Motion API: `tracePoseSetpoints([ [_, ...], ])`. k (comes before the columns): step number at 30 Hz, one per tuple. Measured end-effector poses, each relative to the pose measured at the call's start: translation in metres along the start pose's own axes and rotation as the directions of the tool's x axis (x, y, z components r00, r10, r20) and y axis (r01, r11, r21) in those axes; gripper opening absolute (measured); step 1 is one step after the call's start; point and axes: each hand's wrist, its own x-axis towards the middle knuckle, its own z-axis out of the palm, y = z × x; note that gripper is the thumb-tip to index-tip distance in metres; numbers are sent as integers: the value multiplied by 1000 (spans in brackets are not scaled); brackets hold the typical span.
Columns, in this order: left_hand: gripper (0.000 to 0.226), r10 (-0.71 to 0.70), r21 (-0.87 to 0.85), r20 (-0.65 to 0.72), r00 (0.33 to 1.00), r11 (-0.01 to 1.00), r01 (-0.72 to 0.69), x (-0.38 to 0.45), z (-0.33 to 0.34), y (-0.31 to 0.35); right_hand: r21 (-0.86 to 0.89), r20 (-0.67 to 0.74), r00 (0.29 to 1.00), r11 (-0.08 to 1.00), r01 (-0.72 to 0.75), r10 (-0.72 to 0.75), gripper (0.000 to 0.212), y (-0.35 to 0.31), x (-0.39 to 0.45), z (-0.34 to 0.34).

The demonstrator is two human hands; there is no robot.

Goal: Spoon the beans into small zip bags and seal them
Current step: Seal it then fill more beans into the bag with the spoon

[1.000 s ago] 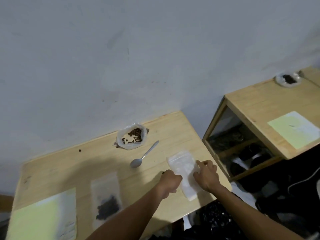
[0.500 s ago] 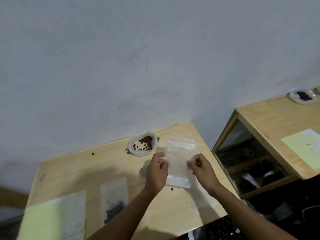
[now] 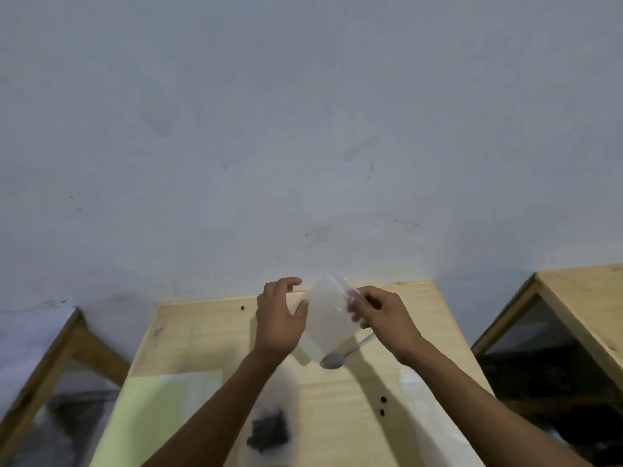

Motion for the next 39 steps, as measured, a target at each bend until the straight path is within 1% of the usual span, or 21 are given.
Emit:
tracePoseSetpoints([
  [1, 25, -39, -37, -56, 998, 999, 36, -1, -2, 3, -21, -11, 1000, 1000, 21, -21, 21, -2, 2, 5],
  [2, 21, -107, -129, -56, 993, 987, 99, -3, -2, 8, -46, -18, 999, 998, 42, -43, 19, -4, 3, 10],
  [3, 16, -187, -243, 0, 982, 953, 181, -6, -2, 14, -70, -18, 998, 996, 60, -61, 17, -6, 3, 16],
  [4, 13, -264, -349, 86, 961, 895, 277, -8, -1, 20, -92, -3, 997, 992, 80, -81, 15, -8, 3, 20],
  [6, 11, -364, -526, 244, 899, 729, 438, -11, 0, 29, -105, 71, 991, 987, 124, -117, 12, -15, -1, 29],
  [7, 10, -382, -597, 295, 876, 642, 481, -12, -1, 34, -80, 110, 987, 989, 126, -117, 12, -17, -3, 32],
  [8, 9, -384, -641, 322, 865, 585, 498, -12, -2, 37, -42, 145, 984, 993, 110, -103, 11, -18, -4, 34],
  [9, 10, -380, -660, 331, 864, 561, 499, -12, -4, 39, -3, 171, 982, 996, 85, -83, 13, -18, -5, 34],
  [12, 15, -363, -663, 344, 866, 559, 498, -13, -5, 40, 46, 191, 981, 998, 36, -45, 21, -15, -7, 31],
  [15, 16, -350, -673, 368, 861, 539, 506, -13, -2, 39, 66, 179, 984, 998, 10, -22, 18, -12, -7, 28],
  [19, 10, -347, -682, 382, 857, 520, 514, -14, 5, 37, 136, 179, 983, 989, -66, 41, 14, -9, -7, 22],
  [21, 11, -355, -673, 382, 853, 526, 520, -13, 8, 35, 148, 157, 986, 986, -78, 55, 13, -7, -6, 20],
  [22, 11, -359, -660, 375, 855, 544, 518, -13, 10, 34, 126, 132, 990, 990, -59, 42, 13, -5, -6, 19],
  [24, 9, -371, -626, 353, 859, 588, 512, -13, 16, 32, 17, 64, 998, 1000, -5, 4, 16, 0, -6, 22],
  [26, 11, -394, -599, 342, 853, 608, 521, -13, 21, 33, -87, -5, 1000, 996, 8, -8, 18, 3, -7, 26],
  [28, 16, -414, -582, 332, 848, 617, 529, -13, 24, 34, -116, -40, 999, 993, 2, -7, 18, 3, -8, 29],
  [33, 14, -432, -529, 327, 841, 654, 542, -13, 27, 28, -181, -82, 996, 982, -49, 35, 20, 10, -7, 28],
  [36, 17, -441, -461, 307, 843, 706, 537, -18, 28, 23, -254, -99, 995, 966, -42, 17, 22, 16, -6, 26],
  [39, 17, -448, -373, 314, 837, 752, 543, -24, 26, 15, -290, -148, 989, 956, -49, 6, 30, 20, -1, 19],
])
